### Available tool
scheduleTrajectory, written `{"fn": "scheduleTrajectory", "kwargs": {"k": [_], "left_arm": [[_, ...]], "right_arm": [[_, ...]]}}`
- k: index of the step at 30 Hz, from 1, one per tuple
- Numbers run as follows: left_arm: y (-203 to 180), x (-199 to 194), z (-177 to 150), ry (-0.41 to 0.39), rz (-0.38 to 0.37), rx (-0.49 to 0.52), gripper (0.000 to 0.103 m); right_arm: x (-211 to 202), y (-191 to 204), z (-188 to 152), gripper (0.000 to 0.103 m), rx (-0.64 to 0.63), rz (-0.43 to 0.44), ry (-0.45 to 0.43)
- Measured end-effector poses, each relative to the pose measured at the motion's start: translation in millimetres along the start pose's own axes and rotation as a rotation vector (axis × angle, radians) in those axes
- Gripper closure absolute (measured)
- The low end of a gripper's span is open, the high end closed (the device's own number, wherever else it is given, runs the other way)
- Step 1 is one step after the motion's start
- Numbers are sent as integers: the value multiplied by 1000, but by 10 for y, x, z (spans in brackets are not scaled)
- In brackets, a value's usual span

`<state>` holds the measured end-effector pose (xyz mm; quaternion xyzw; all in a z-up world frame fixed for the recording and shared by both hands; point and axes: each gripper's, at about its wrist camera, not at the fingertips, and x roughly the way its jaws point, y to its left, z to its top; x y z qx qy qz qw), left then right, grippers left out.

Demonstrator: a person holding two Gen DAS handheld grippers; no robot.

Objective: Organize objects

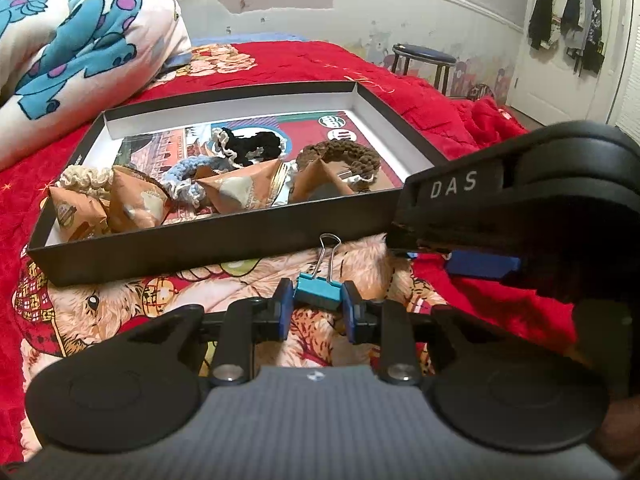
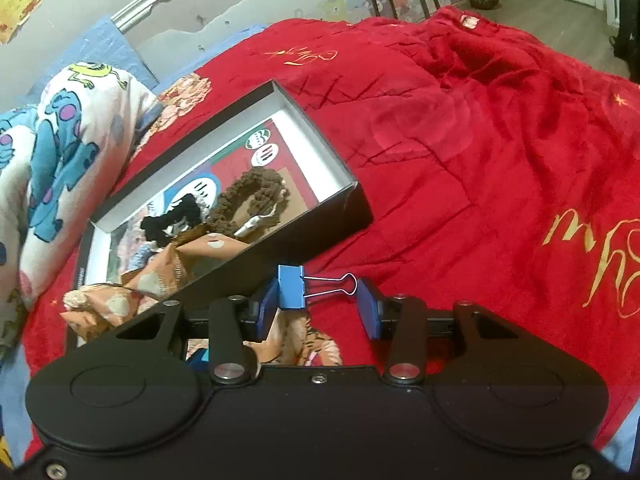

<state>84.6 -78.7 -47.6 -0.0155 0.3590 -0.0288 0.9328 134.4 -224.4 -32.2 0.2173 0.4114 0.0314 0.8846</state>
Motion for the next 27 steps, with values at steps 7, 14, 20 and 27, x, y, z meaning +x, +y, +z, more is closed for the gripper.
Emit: {"fn": "scheduleTrajectory", "kwargs": {"k": [7, 14, 20, 27], "left_arm": [[7, -79, 36, -38, -38, -16, 73], [12, -160, 79, -97, -66, -12, 74], [83, -262, 157, -155, -116, -35, 74], [147, -312, 197, -197, -144, -59, 74]], "right_arm": [[-82, 0, 9, 61, 7, 24, -15], [-212, 68, 36, 61, -34, 54, -71], [-341, 110, 69, 61, -42, 129, -126], [-453, 170, 77, 61, -56, 194, -178]]}}
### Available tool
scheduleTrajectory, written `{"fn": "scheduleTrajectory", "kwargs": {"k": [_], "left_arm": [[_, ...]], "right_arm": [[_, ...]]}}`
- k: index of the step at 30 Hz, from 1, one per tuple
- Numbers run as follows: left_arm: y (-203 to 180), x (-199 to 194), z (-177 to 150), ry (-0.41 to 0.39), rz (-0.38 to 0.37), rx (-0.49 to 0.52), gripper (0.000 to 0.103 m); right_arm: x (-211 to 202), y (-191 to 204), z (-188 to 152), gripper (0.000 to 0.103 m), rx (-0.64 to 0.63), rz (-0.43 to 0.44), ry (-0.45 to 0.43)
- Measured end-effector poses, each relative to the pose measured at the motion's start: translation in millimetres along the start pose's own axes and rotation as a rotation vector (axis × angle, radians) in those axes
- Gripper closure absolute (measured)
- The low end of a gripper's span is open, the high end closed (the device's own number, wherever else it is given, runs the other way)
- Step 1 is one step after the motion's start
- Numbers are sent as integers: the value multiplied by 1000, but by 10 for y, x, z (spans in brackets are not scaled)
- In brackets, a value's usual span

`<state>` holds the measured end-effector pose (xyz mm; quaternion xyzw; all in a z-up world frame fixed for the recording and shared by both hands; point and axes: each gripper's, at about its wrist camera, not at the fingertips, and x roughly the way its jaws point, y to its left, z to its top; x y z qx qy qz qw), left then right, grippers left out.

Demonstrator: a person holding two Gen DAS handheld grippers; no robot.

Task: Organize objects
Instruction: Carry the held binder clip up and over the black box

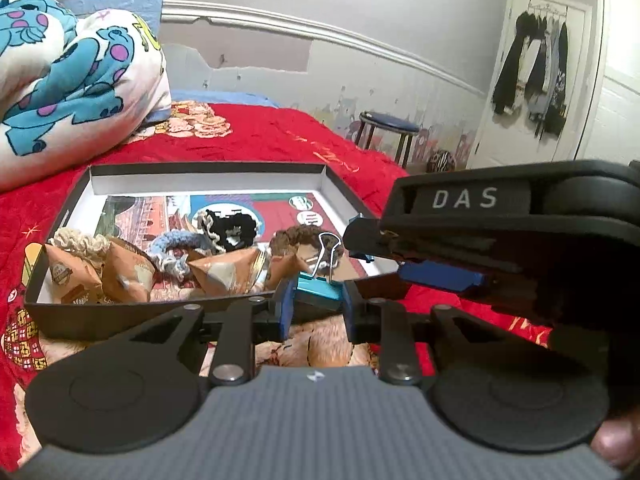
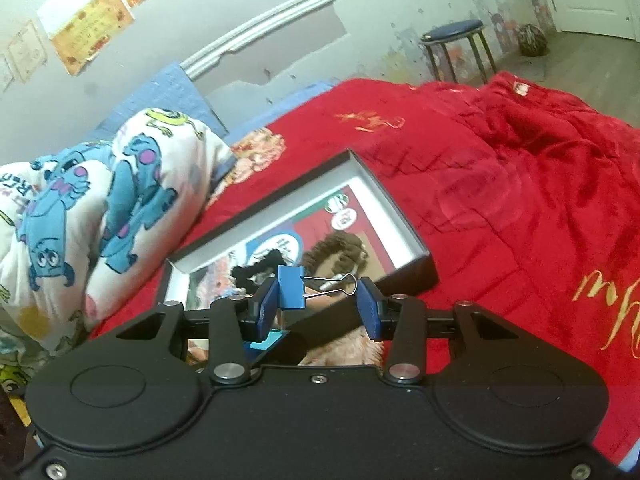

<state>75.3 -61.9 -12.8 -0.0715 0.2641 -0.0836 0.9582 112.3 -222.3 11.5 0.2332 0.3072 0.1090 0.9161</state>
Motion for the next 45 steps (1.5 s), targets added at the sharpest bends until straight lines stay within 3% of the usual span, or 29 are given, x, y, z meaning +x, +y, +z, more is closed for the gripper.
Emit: {"fn": "scheduleTrajectory", "kwargs": {"k": [19, 27, 34, 42, 45], "left_arm": [[129, -149, 182, -129, 14, -27, 74], [223, -199, 284, -186, 57, -11, 74], [482, -277, 449, -245, 120, -72, 74], [732, -253, 591, -250, 152, -123, 74], [899, -158, 712, -246, 198, -151, 74]], "right_arm": [[-15, 18, 175, 61, 40, 122, -88], [31, -32, 294, 61, 113, 197, -102], [51, -125, 418, 61, 161, 242, -131], [157, -111, 550, 61, 145, 254, -135], [261, -40, 604, 61, 129, 258, -105]]}}
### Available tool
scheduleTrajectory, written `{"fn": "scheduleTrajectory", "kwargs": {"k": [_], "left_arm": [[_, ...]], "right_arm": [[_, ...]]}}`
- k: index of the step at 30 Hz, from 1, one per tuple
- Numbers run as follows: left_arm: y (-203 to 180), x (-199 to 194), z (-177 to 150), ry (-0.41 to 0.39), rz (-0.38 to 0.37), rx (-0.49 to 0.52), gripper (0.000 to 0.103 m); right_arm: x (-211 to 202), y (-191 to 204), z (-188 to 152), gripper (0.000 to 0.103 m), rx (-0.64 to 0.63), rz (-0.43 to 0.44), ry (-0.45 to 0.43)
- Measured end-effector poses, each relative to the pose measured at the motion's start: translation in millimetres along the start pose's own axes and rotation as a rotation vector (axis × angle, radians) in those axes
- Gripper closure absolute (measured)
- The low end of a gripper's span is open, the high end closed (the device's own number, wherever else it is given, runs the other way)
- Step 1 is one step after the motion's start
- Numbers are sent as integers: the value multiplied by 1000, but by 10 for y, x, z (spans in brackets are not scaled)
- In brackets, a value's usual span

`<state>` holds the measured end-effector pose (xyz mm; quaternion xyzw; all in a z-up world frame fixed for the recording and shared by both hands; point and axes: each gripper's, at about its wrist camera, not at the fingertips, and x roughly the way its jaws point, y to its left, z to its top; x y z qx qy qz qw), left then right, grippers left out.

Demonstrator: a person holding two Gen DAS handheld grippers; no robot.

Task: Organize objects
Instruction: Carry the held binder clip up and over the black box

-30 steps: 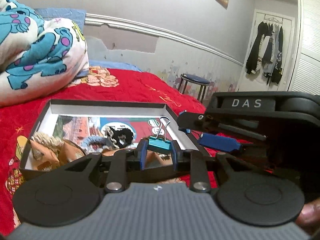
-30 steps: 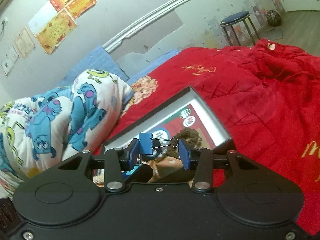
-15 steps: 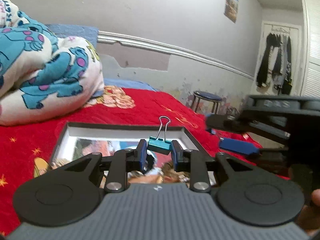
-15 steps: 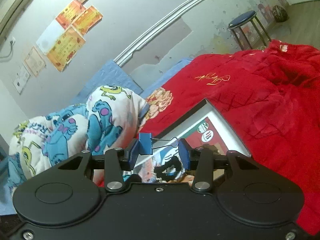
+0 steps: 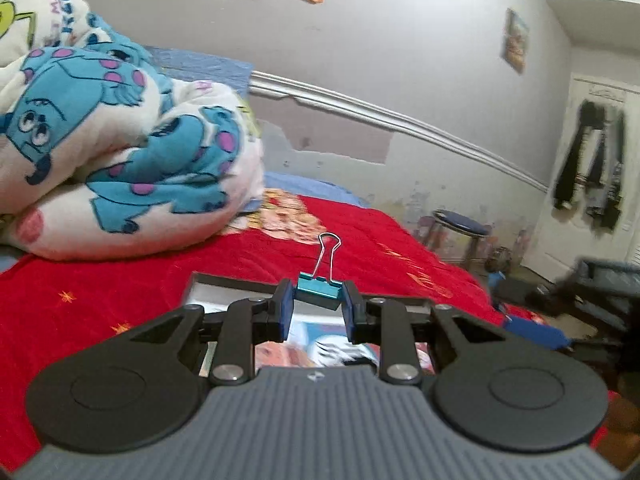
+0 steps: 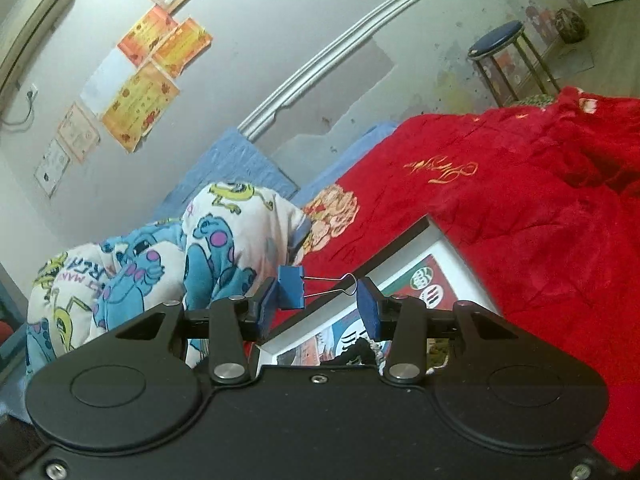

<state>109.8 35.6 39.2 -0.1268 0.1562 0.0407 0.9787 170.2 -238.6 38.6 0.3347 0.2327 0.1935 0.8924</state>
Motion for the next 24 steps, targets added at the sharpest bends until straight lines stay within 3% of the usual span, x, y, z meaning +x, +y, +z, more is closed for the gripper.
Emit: {"fn": "scheduleTrajectory", "kwargs": {"k": [4, 7, 11, 15, 17, 24], "left_arm": [[192, 275, 125, 49, 57, -92, 74], [278, 416, 113, 58, 88, -95, 74], [349, 531, -47, 88, 132, -84, 74], [459, 612, -276, 135, 170, -144, 74], [465, 651, -366, 160, 210, -127, 74], [425, 646, -357, 139, 228, -73, 74]], "right_arm": [[259, 158, 11, 62, -60, -24, 48], [555, 262, 11, 62, -71, -80, 80], [943, 358, 5, 62, -122, -108, 75], [1282, 378, -85, 62, -216, -164, 129], [1423, 344, -137, 62, -233, -182, 153], [1580, 195, -288, 62, -206, -186, 217]]}}
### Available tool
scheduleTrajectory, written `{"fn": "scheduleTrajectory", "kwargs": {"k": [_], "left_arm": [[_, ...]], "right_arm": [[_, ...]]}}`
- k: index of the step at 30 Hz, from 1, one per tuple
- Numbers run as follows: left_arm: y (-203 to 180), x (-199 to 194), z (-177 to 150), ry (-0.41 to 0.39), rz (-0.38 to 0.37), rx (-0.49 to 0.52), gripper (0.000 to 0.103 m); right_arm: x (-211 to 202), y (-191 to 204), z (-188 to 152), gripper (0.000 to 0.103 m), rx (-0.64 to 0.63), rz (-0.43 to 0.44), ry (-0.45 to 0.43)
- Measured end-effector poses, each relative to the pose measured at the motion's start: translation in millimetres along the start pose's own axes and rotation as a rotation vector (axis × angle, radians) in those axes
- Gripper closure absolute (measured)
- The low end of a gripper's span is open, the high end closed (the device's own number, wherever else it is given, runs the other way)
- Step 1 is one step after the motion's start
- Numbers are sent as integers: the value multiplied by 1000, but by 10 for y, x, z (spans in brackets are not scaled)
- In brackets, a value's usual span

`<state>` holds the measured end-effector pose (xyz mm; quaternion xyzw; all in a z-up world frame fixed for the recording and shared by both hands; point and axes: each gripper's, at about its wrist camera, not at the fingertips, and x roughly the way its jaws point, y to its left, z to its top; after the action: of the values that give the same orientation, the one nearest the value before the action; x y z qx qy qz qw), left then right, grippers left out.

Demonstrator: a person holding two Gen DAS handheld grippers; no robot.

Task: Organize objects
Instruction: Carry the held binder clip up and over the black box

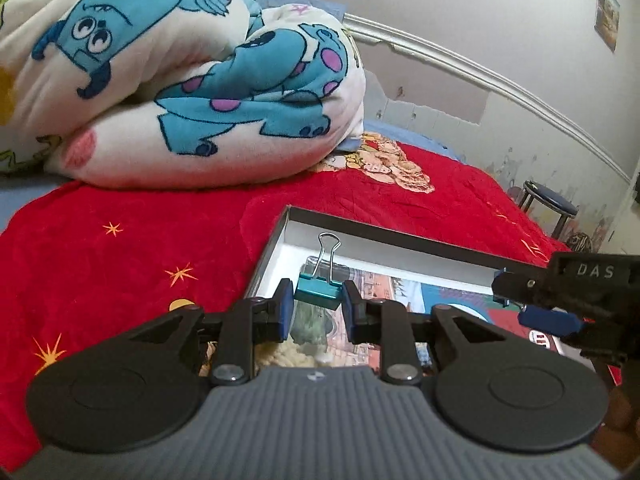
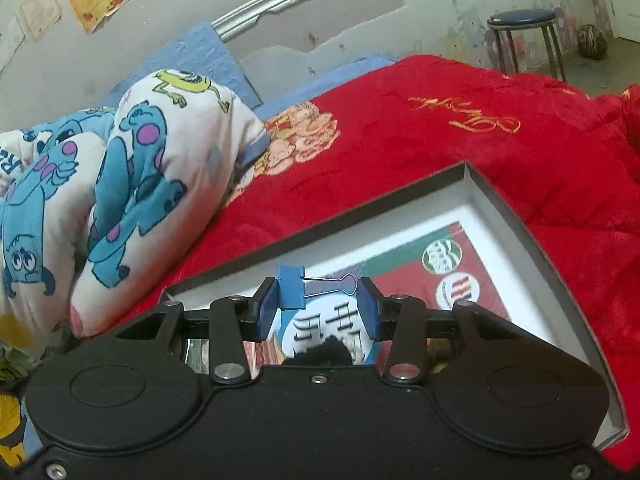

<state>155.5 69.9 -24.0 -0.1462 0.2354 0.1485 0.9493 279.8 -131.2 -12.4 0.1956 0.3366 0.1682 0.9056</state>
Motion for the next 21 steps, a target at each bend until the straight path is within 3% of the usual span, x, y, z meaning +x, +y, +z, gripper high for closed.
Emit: {"fn": "scheduleTrajectory", "kwargs": {"k": [21], "left_arm": [[-230, 118, -148, 28, 22, 180, 72]], "right_arm": [[114, -104, -154, 61, 33, 1, 37]]}}
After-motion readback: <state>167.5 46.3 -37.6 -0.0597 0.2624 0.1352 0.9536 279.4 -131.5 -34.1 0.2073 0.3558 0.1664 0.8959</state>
